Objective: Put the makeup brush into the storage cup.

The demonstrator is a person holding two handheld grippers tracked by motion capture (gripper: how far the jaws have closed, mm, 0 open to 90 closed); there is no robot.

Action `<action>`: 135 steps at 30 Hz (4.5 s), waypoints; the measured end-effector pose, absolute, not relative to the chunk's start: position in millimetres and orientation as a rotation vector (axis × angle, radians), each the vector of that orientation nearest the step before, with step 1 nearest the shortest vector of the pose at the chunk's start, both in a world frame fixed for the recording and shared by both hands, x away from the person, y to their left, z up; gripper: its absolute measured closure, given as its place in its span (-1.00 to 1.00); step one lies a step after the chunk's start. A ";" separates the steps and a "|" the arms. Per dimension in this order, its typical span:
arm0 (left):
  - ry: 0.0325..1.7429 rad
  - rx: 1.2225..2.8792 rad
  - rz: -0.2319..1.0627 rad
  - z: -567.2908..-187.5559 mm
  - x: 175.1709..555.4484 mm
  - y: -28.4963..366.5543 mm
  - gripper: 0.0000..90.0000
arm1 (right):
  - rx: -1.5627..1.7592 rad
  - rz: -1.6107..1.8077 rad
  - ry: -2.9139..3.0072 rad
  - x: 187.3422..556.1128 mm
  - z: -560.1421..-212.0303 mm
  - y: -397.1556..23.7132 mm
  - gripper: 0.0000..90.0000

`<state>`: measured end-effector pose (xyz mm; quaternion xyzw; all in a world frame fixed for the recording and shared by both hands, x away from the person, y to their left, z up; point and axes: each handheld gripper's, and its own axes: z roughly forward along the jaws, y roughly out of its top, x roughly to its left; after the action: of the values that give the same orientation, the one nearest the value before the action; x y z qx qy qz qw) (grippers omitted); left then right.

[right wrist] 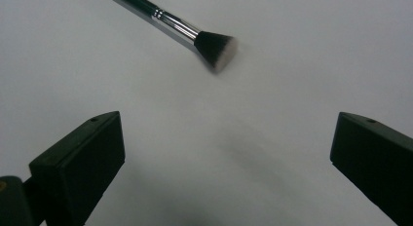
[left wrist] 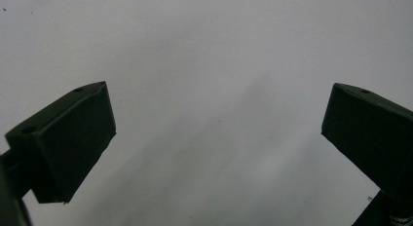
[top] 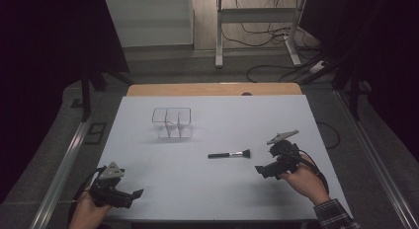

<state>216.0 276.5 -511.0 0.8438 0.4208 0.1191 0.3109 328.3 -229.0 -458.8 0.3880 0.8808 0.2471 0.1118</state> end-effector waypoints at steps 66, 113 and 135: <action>1.079 2.268 0.308 -512.8 215.3 272.7 -1.00 | 0.972 0.616 2.736 380.2 -472.9 -155.7 -1.00; 1.073 2.277 0.304 -513.8 215.5 272.0 -1.00 | 0.867 0.538 2.812 398.8 -483.8 -109.1 -1.00; 1.071 2.283 0.300 -514.3 215.4 271.6 -1.00 | 0.833 0.466 2.872 399.6 -506.2 -107.3 -0.93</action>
<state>215.4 271.6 -514.3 0.8584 0.4030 0.1129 0.2966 399.6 -107.3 -506.2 0.2747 0.9474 0.1537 0.0576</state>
